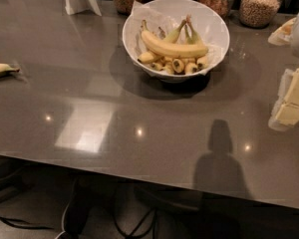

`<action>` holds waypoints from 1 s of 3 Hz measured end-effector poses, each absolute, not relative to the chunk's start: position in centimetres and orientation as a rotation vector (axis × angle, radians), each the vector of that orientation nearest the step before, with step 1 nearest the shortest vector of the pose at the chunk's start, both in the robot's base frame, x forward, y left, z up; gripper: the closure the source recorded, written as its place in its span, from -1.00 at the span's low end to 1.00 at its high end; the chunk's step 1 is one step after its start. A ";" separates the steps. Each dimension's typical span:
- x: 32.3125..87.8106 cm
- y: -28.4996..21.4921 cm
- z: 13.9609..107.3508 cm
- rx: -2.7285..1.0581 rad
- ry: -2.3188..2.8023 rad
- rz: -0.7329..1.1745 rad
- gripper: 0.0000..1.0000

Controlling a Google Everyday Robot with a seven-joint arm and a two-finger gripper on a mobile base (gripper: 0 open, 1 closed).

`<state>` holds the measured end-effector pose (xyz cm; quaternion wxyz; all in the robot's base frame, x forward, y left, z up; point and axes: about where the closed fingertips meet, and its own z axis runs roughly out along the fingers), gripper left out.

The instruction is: Pick banana from white bowl

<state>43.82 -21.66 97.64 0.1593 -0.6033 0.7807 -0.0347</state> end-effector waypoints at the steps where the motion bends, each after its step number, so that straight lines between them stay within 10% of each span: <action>1: 43.8 -21.7 97.6 -1.724 2.231 -0.099 -1.00; 3: 45.2 -20.5 98.2 -1.692 2.037 -0.117 -1.00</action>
Offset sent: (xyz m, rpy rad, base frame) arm 0.0113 0.0073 0.0045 0.0833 -0.1386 0.0549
